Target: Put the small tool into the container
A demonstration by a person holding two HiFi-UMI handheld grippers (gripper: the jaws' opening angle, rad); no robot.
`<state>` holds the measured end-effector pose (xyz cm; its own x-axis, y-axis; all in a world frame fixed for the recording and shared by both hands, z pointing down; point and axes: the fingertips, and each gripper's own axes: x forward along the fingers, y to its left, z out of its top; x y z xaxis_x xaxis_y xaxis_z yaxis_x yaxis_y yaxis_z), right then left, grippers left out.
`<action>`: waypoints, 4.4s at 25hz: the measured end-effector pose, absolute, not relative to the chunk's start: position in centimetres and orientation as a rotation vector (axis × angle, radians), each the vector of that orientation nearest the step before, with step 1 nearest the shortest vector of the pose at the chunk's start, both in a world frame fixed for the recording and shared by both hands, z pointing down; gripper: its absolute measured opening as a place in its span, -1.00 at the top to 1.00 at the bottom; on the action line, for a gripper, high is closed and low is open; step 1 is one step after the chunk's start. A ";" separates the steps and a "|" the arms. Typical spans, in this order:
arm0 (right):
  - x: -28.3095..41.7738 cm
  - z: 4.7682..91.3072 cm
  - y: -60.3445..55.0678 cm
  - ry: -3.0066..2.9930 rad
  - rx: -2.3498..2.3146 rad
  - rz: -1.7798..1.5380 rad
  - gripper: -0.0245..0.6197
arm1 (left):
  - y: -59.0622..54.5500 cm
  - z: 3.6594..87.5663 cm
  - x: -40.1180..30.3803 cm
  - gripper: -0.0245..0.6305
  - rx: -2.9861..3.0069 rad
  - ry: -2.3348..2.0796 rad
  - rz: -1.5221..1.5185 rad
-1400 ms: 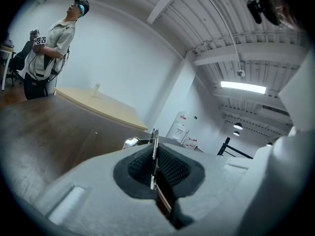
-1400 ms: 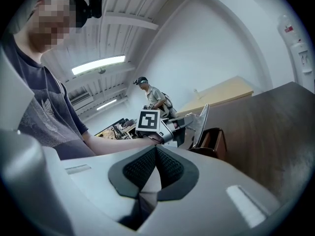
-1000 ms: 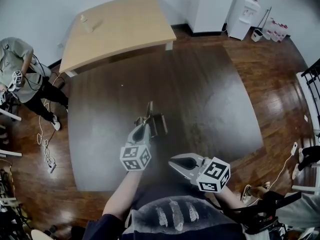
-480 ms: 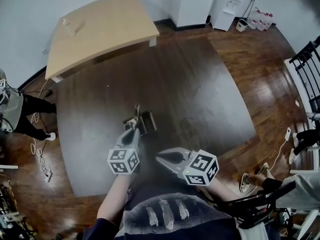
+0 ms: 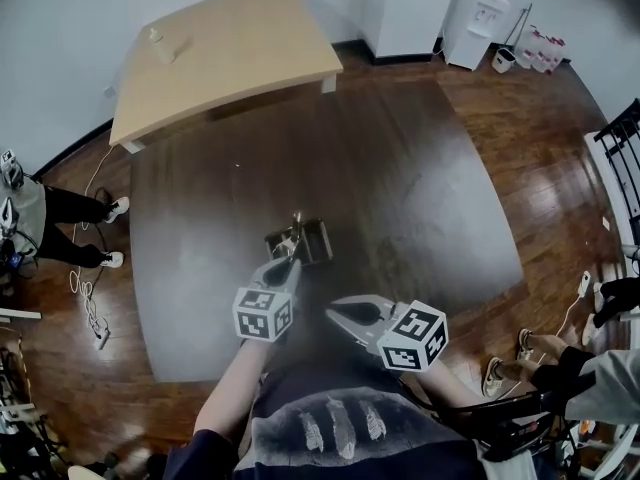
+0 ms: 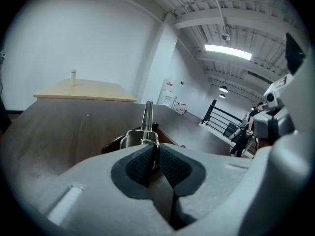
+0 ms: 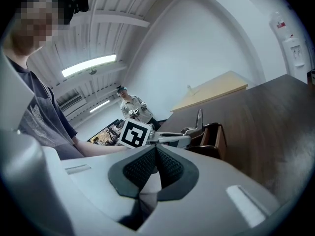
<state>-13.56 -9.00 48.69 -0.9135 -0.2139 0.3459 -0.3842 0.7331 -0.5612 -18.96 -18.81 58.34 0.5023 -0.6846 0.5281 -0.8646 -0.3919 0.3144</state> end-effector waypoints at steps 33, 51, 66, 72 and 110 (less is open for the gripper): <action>-12.5 43.3 -11.6 -2.946 0.242 1.030 0.93 | -13.8 43.7 -23.4 0.93 2.430 -1.372 0.197; -14.7 39.5 -8.0 -2.975 0.890 0.956 0.93 | -10.4 42.3 -26.2 0.93 2.571 -0.924 -0.020; -9.5 35.2 -1.6 -3.023 1.218 0.805 0.93 | -7.8 40.5 -17.5 0.93 2.702 -0.533 -0.007; -8.1 34.4 1.0 -2.939 1.213 0.355 0.93 | -7.1 37.9 -13.3 0.93 2.786 -0.526 -0.037; 22.7 35.8 13.7 -3.015 1.651 0.415 0.92 | 3.7 36.2 15.9 0.93 3.026 -0.514 0.267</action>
<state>22.68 13.72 35.80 -0.5059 -0.8470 -0.1634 -0.7715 0.5290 -0.3536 15.87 3.70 36.15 0.9294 -0.3218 0.1804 -0.3324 -0.9426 0.0311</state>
